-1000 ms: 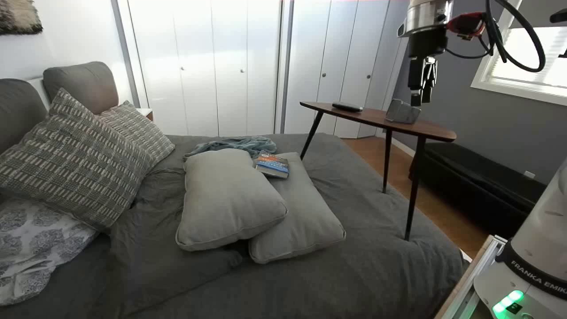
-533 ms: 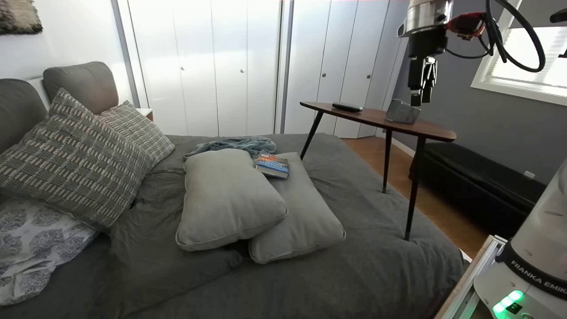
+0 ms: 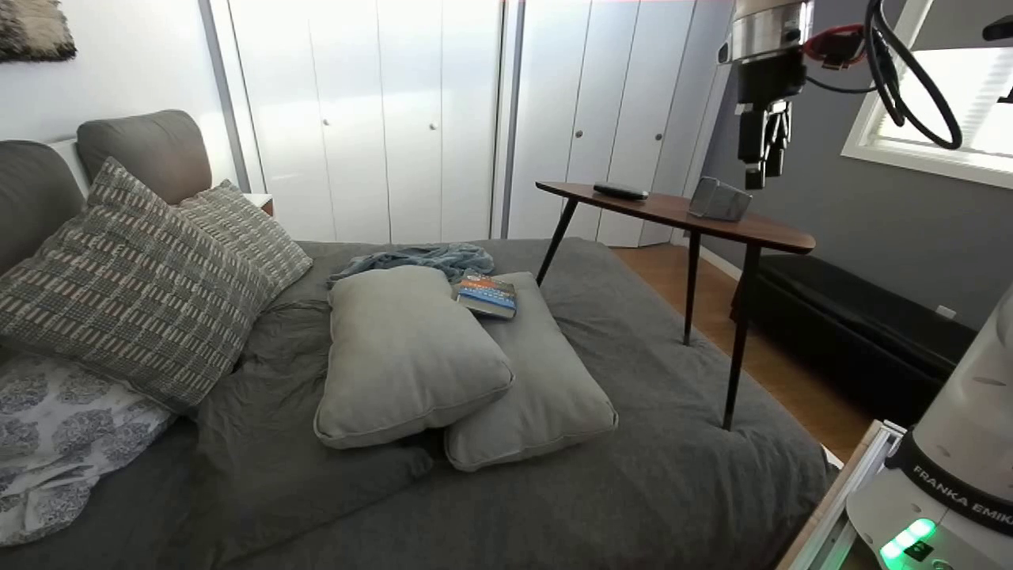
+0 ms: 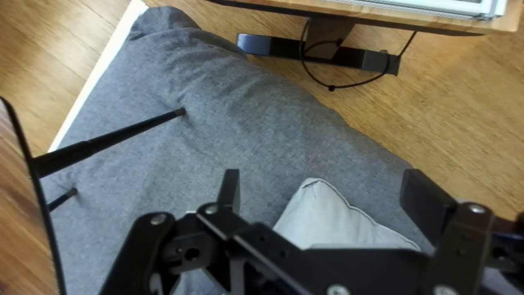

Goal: Take the eraser out of the penholder

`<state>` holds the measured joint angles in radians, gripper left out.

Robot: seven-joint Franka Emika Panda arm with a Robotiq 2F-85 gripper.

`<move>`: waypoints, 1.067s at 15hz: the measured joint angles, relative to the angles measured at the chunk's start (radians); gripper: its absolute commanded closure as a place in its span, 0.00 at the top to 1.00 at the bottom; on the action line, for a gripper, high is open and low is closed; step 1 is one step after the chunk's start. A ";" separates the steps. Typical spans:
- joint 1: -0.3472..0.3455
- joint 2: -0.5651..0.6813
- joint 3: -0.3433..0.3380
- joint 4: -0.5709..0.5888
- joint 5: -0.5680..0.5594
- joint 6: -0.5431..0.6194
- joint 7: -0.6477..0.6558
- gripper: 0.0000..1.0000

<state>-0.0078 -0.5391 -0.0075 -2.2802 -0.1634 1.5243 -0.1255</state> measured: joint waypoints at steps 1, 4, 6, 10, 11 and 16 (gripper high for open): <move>-0.007 0.000 -0.003 0.001 -0.044 0.002 0.000 1.00; -0.024 0.016 -0.014 0.008 -0.170 0.037 0.000 1.00; -0.036 0.041 -0.017 0.014 -0.258 0.091 0.001 1.00; -0.073 0.110 -0.028 0.042 -0.406 0.186 0.029 1.00; -0.084 0.128 -0.034 0.053 -0.437 0.202 0.039 1.00; -0.127 0.220 -0.078 0.121 -0.526 0.241 0.084 1.00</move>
<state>-0.1350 -0.3186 -0.0853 -2.1590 -0.6890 1.7651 -0.0413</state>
